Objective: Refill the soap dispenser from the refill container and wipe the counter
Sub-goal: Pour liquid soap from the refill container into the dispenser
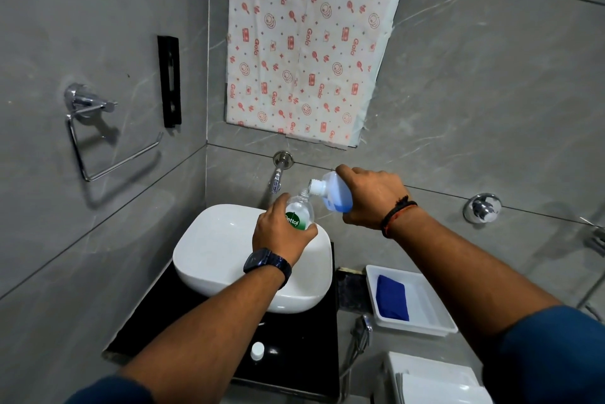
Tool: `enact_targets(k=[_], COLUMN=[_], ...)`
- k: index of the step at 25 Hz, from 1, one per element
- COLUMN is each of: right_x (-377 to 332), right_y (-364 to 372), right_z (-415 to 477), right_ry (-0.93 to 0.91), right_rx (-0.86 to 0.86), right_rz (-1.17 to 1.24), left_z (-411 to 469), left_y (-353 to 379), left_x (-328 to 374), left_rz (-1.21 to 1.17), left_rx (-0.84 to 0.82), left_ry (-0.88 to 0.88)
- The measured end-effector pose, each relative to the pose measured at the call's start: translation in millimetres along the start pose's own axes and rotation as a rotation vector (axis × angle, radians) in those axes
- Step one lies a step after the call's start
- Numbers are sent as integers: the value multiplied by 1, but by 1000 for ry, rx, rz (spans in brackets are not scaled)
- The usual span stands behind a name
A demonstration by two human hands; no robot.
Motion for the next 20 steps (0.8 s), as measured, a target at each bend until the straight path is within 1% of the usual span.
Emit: enact_targets(k=[20], right_x=[6], right_y=[1], right_z=[16], right_ry=[17], right_rx=[-31], right_rz=[-52], left_z=[13], left_y=[3], left_x=[0], left_rz=[8], left_rx=[-1], left_ry=[10])
Point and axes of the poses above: each hand's wrist, its own z-axis towards the middle knuckle, its own y-axis out of the palm, x = y × z, the point moved 2 cm from there along z, towards the middle knuckle, and after that the axes turned 4 degrees about -x, right-handed, at the moved point
